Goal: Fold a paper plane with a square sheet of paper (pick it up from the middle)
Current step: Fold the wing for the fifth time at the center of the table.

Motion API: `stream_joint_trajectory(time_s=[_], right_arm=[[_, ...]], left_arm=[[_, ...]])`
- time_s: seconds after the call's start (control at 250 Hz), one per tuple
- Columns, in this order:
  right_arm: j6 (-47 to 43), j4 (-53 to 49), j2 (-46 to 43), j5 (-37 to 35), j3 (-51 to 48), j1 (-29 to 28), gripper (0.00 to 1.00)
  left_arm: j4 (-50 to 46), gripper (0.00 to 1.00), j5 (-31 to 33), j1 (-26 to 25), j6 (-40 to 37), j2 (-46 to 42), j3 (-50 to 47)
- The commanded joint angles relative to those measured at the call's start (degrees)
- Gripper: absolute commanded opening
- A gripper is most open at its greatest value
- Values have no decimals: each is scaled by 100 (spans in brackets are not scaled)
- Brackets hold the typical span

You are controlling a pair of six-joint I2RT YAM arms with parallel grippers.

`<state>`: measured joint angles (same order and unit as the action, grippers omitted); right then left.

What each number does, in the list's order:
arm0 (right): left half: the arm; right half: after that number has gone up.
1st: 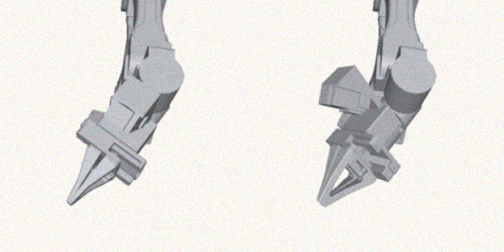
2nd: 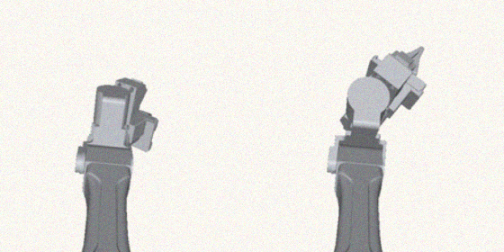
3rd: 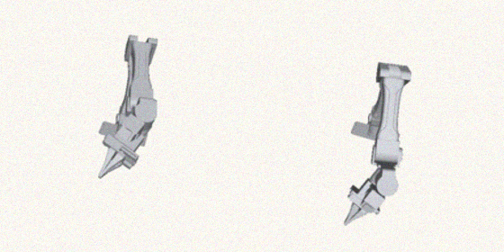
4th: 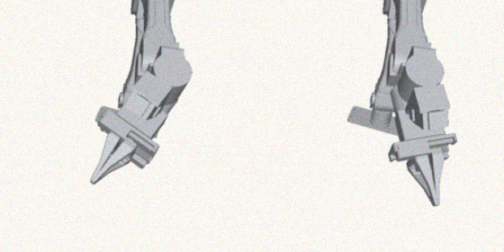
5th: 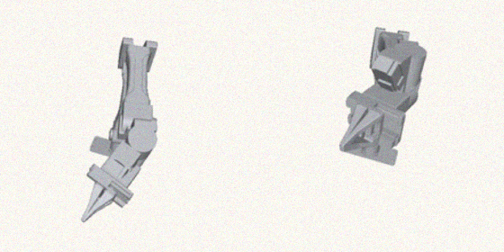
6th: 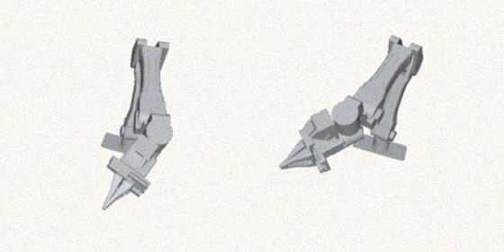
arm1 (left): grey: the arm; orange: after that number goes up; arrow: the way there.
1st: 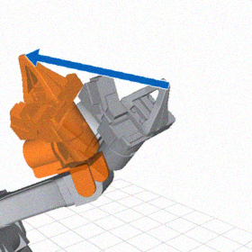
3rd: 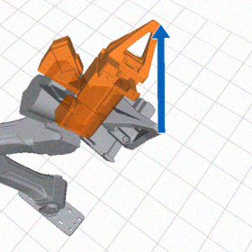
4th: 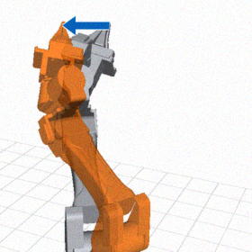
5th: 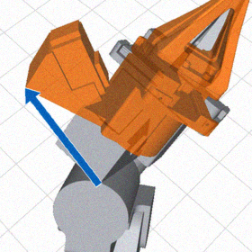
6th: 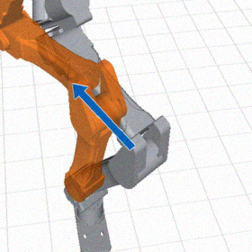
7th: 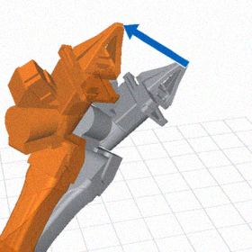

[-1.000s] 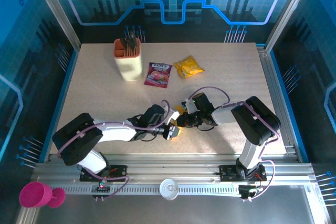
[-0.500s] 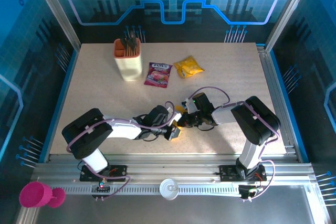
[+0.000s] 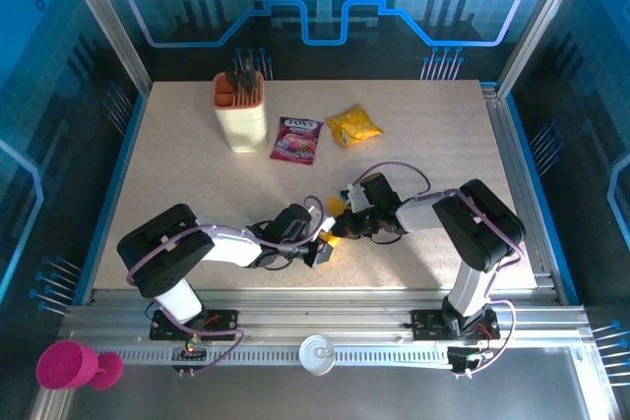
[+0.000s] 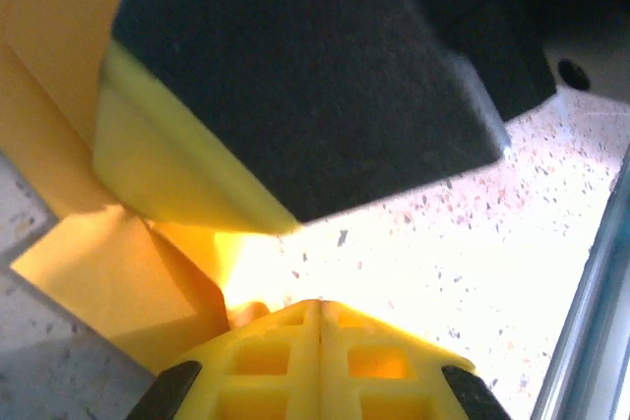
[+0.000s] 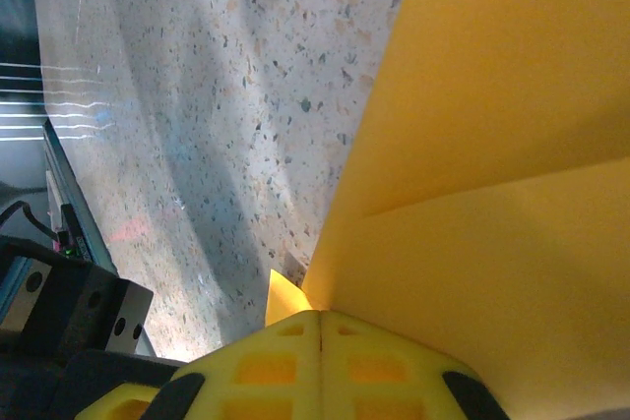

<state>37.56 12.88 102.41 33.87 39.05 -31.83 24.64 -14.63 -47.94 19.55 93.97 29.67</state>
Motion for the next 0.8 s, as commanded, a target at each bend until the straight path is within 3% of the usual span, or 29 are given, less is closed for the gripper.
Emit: stream_joint_trajectory(time_s=[0.0, 0.228, 0.423, 0.611, 0.799], right_arm=[[-16, -496, 648, -760, -143, -148, 0], [39, -496, 671, -809, -173, -139, 0], [67, -414, 701, -749, -211, -139, 0], [63, -362, 697, -732, -235, -139, 0], [95, -295, 746, -686, -248, -139, 0]], left_arm=[[-312, 0, 29, -251, 280, -137, -375], [84, 0, 462, -805, 1034, -356, -1216], [96, 0, 767, -938, 1621, -1031, -1730], [-1084, 0, 1109, -821, 1011, -2128, -929], [-1164, 0, 488, -291, 434, -1716, -110]])
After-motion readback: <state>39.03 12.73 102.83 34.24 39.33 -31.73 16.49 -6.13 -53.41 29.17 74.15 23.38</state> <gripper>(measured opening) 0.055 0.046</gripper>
